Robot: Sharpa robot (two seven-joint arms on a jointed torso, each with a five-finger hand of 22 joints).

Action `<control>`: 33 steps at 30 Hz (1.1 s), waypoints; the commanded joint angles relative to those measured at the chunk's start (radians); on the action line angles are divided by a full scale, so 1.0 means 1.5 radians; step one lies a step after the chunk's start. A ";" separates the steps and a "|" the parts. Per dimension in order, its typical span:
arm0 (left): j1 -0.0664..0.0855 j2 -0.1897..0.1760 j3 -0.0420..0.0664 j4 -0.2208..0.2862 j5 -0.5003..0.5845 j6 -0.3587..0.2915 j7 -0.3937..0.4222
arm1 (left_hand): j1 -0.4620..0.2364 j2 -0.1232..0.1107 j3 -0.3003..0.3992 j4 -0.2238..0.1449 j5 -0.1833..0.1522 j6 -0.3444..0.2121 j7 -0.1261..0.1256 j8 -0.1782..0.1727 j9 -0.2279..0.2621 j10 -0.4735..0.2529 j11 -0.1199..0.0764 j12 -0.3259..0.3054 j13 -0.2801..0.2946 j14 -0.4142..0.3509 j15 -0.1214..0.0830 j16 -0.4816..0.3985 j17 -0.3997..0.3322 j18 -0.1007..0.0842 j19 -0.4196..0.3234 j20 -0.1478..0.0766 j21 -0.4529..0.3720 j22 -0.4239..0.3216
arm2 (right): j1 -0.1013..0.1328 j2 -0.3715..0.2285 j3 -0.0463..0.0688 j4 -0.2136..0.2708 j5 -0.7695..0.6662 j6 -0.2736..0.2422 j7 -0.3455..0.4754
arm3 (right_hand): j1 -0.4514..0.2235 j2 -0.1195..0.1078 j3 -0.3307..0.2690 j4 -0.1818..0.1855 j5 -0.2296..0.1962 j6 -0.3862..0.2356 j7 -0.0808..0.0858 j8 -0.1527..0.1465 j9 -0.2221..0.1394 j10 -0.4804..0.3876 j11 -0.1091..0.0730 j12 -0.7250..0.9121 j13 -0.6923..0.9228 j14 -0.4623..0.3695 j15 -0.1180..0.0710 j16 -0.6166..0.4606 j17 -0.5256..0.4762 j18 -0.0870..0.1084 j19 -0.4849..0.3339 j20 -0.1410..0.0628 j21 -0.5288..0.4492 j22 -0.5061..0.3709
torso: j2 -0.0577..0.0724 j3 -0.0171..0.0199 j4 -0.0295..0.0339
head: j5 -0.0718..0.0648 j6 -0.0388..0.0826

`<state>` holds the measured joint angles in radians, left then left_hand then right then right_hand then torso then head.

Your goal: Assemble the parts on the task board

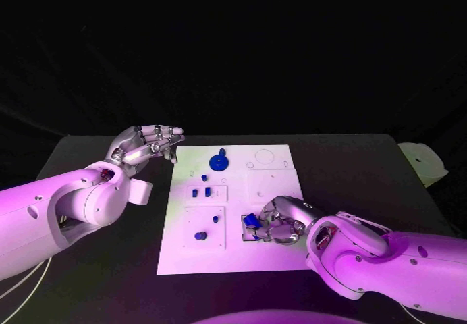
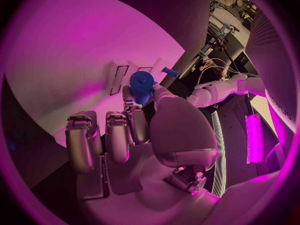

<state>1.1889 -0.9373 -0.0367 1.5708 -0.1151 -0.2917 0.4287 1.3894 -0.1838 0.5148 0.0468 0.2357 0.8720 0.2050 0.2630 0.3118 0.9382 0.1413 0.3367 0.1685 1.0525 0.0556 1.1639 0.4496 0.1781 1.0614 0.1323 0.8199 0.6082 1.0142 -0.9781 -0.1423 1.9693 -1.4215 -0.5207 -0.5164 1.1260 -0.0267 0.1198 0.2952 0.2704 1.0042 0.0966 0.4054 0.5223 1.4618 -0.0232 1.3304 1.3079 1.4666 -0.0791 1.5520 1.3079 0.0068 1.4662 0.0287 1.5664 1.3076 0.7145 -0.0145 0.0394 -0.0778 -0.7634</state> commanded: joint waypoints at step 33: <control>0.000 -0.002 0.000 0.004 0.004 0.011 0.004 | -0.002 0.006 -0.004 0.002 0.003 -0.003 -0.001 0.003 -0.001 -0.005 -0.001 0.005 0.001 -0.005 0.000 0.003 -0.001 0.004 0.000 0.004 -0.005 -0.001 | -0.001 0.004 0.000 0.004 -0.110 0.027 -0.024 | -0.124 0.012 -0.154 0.000 -0.146 0.023 -0.034 0.043 0.051 0.010 -0.001 -0.011 0.076 0.065 -0.005 0.004 0.157 -0.005 0.070 -0.005 0.003 0.175 | -0.001 0.0014 -0.0022 | -0.001 0.001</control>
<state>1.1889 -0.9414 -0.0368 1.5730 -0.1135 -0.2909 0.4275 1.3884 -0.1828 0.5119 0.0497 0.2357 0.8721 0.2050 0.2630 0.3118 0.9383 0.1412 0.3408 0.1683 1.0525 0.0556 1.1639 0.4487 0.1780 1.0615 0.1323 0.8160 0.6074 1.0131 -0.9686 -0.1416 1.9689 -1.5420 -0.4830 -0.5474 0.9489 -0.0066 -0.1037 0.2952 0.0574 1.0446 0.0443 0.4645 0.5970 1.4632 -0.0216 1.3181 1.3075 1.4630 -0.0825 1.5559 1.3075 0.0068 1.4662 0.0288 1.5664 1.3081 0.7133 -0.0128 0.0361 -0.0763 -0.7624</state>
